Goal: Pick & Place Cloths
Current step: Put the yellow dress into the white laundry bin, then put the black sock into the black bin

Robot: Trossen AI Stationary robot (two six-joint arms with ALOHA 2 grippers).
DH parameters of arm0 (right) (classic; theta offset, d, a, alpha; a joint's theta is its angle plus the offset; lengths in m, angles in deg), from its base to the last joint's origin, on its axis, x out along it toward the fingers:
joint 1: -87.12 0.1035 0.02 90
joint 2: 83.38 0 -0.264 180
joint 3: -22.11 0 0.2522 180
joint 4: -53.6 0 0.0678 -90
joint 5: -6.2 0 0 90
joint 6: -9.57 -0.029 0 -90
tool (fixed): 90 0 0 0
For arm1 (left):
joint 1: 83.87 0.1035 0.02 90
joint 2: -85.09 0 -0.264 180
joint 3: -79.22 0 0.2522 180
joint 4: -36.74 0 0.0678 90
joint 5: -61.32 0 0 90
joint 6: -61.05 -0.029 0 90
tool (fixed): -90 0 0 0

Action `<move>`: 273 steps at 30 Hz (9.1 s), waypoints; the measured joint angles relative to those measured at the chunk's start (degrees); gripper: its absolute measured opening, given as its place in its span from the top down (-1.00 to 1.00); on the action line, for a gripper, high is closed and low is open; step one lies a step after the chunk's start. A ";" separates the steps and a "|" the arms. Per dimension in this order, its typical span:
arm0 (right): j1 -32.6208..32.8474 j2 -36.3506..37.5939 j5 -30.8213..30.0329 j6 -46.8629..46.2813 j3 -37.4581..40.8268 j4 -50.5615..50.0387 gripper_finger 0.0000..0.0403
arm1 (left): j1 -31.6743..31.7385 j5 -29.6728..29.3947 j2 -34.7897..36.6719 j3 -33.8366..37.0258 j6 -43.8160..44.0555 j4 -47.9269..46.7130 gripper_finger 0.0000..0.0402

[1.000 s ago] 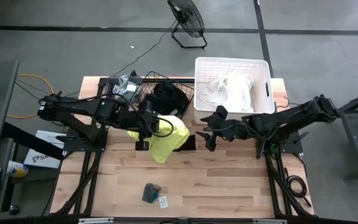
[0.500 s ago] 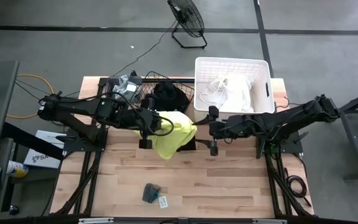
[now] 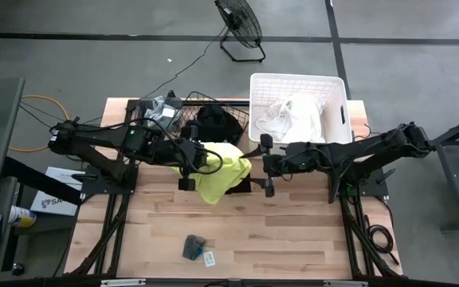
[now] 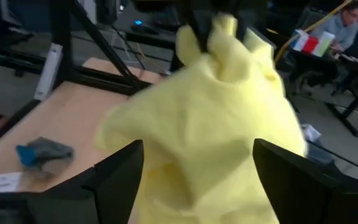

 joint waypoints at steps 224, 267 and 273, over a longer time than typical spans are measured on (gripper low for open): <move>-49.61 4.58 4.31 -29.46 -7.95 -54.39 -0.53 | 0.00 -19.74 8.61 15.42 23.37 -2.97 -0.12; -40.57 15.45 -2.04 -29.97 -7.95 -50.68 -0.53 | 0.04 -3.15 5.59 39.16 14.13 30.45 -0.12; -39.71 15.45 -2.06 -30.26 -7.95 -50.72 -0.53 | 0.04 -3.30 0.31 39.18 13.64 30.97 -0.12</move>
